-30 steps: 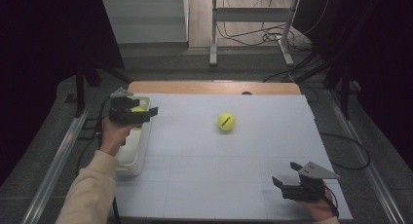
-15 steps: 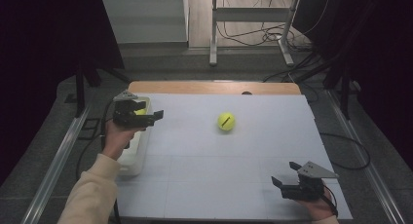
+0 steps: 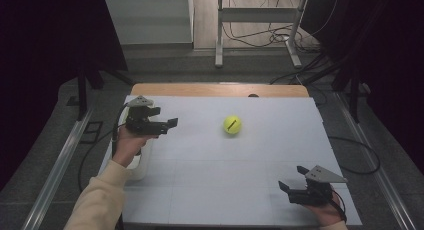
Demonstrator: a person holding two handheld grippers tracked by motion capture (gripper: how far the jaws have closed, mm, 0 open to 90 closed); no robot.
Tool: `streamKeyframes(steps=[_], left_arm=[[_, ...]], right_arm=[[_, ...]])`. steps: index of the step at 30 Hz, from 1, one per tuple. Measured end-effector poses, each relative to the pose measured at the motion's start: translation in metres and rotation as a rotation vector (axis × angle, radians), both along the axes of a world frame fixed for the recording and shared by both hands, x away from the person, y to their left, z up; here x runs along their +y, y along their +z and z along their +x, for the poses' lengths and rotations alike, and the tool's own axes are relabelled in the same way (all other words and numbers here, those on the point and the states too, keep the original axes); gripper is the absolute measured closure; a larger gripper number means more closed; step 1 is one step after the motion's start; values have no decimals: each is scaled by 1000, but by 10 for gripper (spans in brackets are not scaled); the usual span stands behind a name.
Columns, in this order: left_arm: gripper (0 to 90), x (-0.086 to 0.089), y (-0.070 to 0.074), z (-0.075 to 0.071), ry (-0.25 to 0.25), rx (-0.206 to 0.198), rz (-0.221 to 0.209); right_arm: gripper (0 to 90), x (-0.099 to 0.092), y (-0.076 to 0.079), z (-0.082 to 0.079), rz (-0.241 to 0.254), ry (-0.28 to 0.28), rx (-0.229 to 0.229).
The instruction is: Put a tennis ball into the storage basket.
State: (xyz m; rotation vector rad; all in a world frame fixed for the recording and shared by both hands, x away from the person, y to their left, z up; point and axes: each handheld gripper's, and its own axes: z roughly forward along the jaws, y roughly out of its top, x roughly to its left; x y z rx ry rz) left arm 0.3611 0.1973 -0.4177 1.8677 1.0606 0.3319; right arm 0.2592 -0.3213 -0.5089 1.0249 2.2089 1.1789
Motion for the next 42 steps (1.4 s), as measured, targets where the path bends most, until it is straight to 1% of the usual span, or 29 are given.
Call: streamKeyframes(steps=[3, 10, 21, 34, 42], left_arm=[[134, -4, 0, 0, -10, 2, -4], [132, -18, -3, 3, -42, 7, 4], [132, -35, -10, 8, -72, 18, 14], [133, -51, -14, 13, -95, 26, 18], [133, -61, -18, 16, -113, 33, 29]], right_arm=[[125, 0, 0, 0, -1, 1, 1], [125, 0, -1, 1, -1, 5, -1], [126, -1, 0, 0, -2, 3, -3], [126, -1, 0, 0, -3, 3, -3], [126, -1, 0, 0, -4, 4, -3]])
